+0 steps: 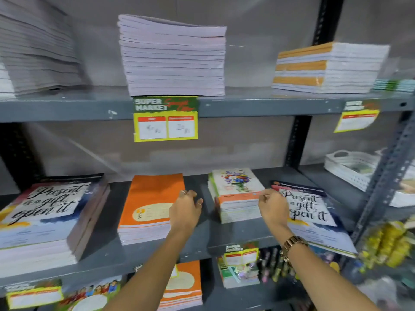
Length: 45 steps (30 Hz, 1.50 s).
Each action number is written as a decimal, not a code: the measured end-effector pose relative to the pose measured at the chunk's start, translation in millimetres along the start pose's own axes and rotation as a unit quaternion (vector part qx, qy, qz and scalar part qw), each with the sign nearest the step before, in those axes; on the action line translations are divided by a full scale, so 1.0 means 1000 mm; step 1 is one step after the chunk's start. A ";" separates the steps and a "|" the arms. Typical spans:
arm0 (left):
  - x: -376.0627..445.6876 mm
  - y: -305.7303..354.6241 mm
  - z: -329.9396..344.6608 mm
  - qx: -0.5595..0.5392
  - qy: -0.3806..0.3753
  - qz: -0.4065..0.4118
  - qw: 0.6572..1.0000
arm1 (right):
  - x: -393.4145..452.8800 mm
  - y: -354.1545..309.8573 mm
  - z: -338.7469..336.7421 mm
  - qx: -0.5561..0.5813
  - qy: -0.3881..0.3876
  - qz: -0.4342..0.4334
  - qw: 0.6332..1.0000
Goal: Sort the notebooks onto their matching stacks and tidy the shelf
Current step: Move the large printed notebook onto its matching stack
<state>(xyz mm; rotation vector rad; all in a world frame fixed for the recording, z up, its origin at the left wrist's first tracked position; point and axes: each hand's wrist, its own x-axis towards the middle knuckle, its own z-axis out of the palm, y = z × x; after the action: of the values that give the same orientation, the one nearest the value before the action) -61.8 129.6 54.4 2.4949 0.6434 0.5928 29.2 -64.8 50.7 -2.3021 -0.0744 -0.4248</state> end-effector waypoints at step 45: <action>-0.029 0.173 0.125 -0.443 -0.174 -0.219 0.852 | 0.066 0.127 -0.117 -0.004 0.092 0.221 0.971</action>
<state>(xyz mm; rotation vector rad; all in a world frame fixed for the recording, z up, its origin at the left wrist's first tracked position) 35.6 -61.9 43.8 1.4595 0.5820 0.1701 82.2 -241.2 59.1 -2.1920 0.5230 -0.4029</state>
